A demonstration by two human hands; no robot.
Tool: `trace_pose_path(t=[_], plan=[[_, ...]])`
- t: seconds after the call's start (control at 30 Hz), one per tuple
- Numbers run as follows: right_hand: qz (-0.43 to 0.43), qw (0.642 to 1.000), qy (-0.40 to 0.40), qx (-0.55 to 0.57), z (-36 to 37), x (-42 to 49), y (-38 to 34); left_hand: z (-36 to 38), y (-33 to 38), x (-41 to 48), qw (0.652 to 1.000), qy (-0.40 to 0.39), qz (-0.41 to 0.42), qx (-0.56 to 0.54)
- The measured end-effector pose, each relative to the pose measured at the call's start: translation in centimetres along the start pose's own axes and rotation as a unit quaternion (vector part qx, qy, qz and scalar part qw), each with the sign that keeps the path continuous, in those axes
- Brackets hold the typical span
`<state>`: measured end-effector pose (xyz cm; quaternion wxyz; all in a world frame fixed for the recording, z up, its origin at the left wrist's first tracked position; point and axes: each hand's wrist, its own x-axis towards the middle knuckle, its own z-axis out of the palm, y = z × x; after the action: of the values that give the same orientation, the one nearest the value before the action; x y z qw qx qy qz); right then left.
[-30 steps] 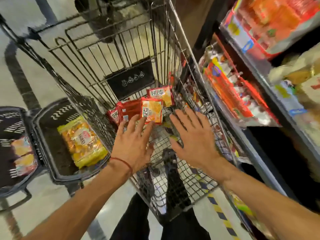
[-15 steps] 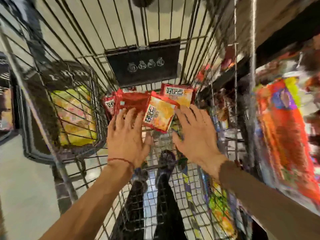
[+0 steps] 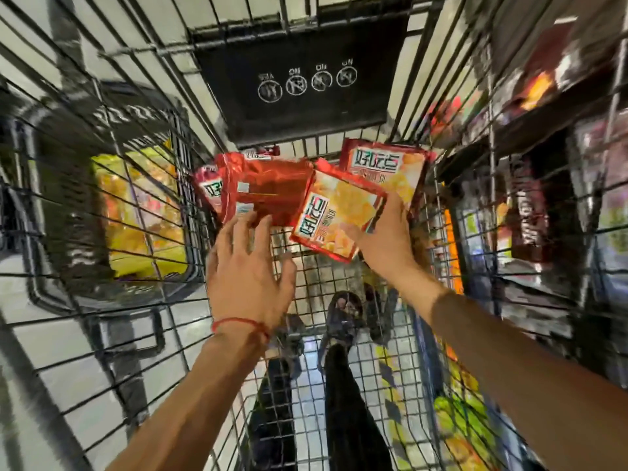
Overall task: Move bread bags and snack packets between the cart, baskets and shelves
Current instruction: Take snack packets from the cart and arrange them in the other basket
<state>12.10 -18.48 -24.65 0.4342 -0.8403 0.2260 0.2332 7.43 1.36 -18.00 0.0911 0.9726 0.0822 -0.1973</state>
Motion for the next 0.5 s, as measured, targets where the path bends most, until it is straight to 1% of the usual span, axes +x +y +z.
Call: trace_pose_path(t=[0.07, 0.13, 0.3, 0.4, 0.5], plan=[[0.022, 1.0, -0.002, 0.017, 0.4, 0.3, -0.1, 0.0, -0.3, 0.0, 1.0, -0.005, -0.006, -0.016], [0.041, 0.999, -0.004, 0.009, 0.5, 0.7, -0.1, -0.1, -0.5, 0.0, 1.0, -0.005, -0.005, -0.02], [0.067, 0.997, 0.006, 0.03, 0.3, 1.4, 0.3, -0.6, -0.6, 0.4, 0.999, -0.003, -0.02, -0.05], [0.067, 0.997, -0.001, 0.033, 0.4, 1.2, 0.7, -0.8, -0.4, 0.5, 0.997, -0.009, -0.027, -0.067], [0.066, 0.994, -0.019, 0.085, 0.4, 0.8, 0.6, -0.4, -0.5, 1.0, 0.996, -0.007, -0.029, -0.087]])
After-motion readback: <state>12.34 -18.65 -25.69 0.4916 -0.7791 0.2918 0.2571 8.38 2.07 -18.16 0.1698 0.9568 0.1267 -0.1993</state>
